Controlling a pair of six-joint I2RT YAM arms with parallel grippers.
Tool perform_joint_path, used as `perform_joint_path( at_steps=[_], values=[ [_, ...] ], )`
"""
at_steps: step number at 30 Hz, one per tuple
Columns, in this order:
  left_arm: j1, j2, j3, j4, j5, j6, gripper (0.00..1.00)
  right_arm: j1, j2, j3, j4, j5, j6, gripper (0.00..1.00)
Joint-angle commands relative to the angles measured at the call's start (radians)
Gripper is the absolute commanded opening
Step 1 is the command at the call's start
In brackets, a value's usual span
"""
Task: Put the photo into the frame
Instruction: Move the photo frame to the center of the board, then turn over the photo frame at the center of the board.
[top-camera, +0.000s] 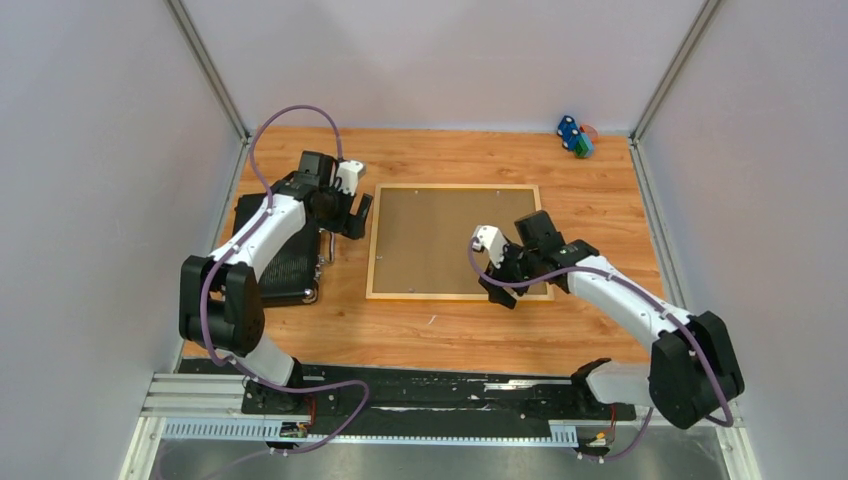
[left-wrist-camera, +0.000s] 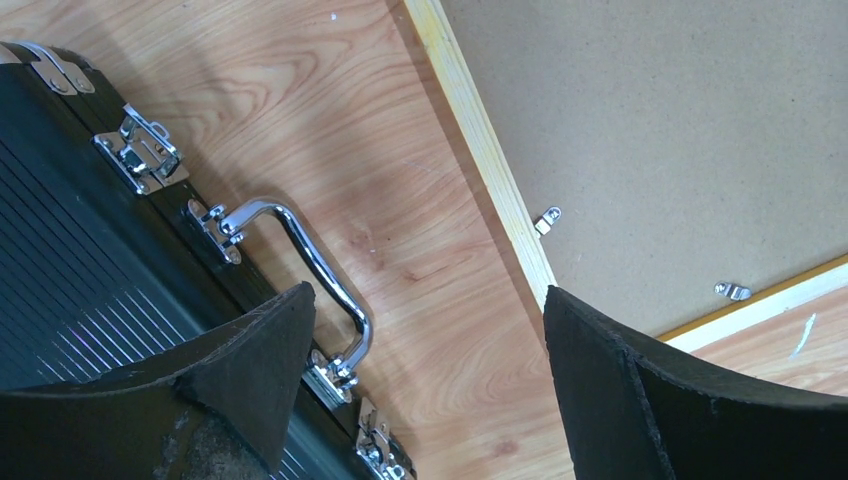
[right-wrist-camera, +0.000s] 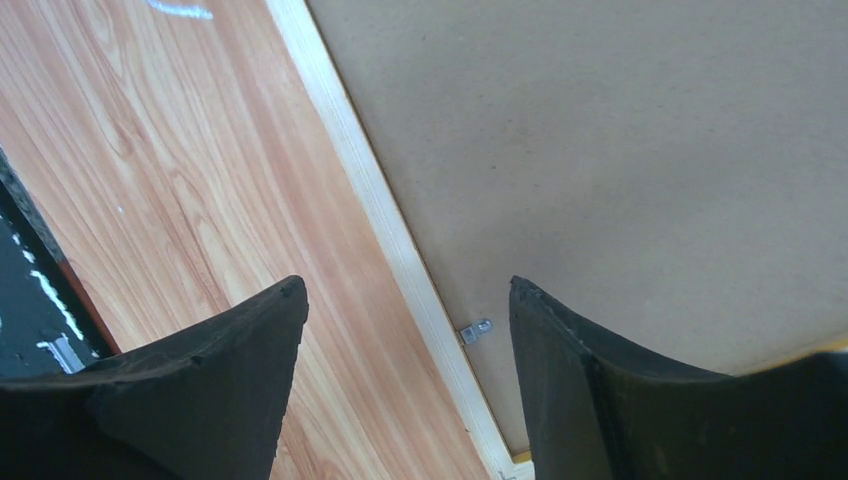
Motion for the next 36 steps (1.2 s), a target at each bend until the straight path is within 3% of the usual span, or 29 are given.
perform_joint_path(
  at_steps=[1,15,26,36],
  values=[
    [0.003,-0.049,0.006,0.014,0.032,0.026,0.91,0.051,0.054,-0.006,0.048,0.074,-0.064,0.71],
    [0.003,-0.041,0.014,-0.004,0.022,0.037,0.90,0.178,0.193,-0.009,0.105,0.189,-0.095,0.62],
    [0.003,-0.021,0.012,-0.002,0.020,0.041,0.90,0.217,0.238,-0.027,0.133,0.221,-0.073,0.45],
    [0.003,-0.022,0.012,-0.007,0.011,0.053,0.90,0.255,0.259,-0.047,0.136,0.271,-0.051,0.21]
  ],
)
